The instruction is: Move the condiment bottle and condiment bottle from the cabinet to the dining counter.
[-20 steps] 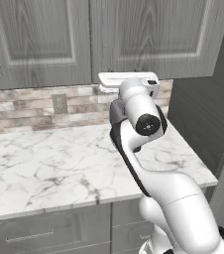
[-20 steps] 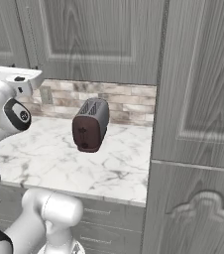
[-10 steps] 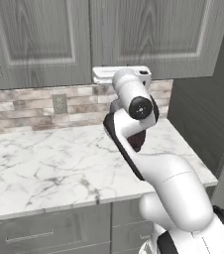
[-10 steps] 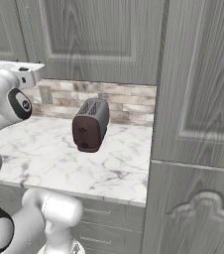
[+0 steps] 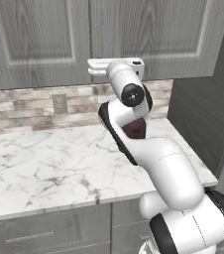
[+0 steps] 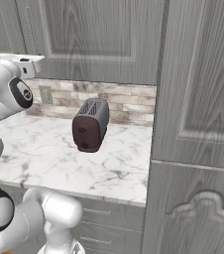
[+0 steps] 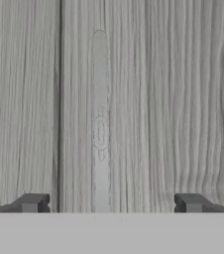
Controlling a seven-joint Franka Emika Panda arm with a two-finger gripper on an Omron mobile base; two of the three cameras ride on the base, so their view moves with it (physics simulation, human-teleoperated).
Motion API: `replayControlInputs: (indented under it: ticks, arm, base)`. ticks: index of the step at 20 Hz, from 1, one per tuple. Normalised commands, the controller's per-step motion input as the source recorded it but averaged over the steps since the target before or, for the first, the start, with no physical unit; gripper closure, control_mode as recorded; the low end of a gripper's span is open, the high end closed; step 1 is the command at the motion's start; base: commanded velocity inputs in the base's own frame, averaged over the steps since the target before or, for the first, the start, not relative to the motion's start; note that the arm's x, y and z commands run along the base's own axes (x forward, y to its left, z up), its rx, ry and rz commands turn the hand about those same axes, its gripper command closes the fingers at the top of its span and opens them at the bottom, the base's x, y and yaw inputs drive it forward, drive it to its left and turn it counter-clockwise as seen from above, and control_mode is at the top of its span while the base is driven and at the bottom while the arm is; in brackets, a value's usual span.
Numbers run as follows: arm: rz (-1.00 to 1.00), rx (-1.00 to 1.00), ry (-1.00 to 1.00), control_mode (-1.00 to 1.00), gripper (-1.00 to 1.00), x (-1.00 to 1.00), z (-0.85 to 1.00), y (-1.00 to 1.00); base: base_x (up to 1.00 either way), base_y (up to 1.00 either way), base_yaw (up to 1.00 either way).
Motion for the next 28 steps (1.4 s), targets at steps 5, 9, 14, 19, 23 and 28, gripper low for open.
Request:
replayControlInputs:
  ticks: [5, 9, 14, 19, 23, 28]
  arm:
    - [0.01, 0.0, 0.0, -1.0, -1.0, 0.39, 0.0, 0.0]
    - [0.0, 0.0, 0.02, -1.0, -1.0, 0.41, 0.0, 0.0]
    - [0.0, 0.0, 0.0, -1.0, -1.0, 0.31, 0.0, 0.0]
    - [0.0, 0.0, 0.0, -1.0, -1.0, 0.24, 0.0, 0.0]
    - [0.0, 0.0, 0.0, -1.0, -1.0, 0.19, -0.03, 0.0]
    - [0.0, 0.0, 0.0, -1.0, -1.0, 0.19, -0.09, 0.0]
  base:
    - [0.0, 0.0, 0.0]
    - [0.0, 0.0, 0.0]
    - [0.0, 0.0, 0.0]
    - [0.0, 0.0, 0.0]
    - [0.0, 0.0, 0.0]
    - [0.0, 0.0, 0.0]
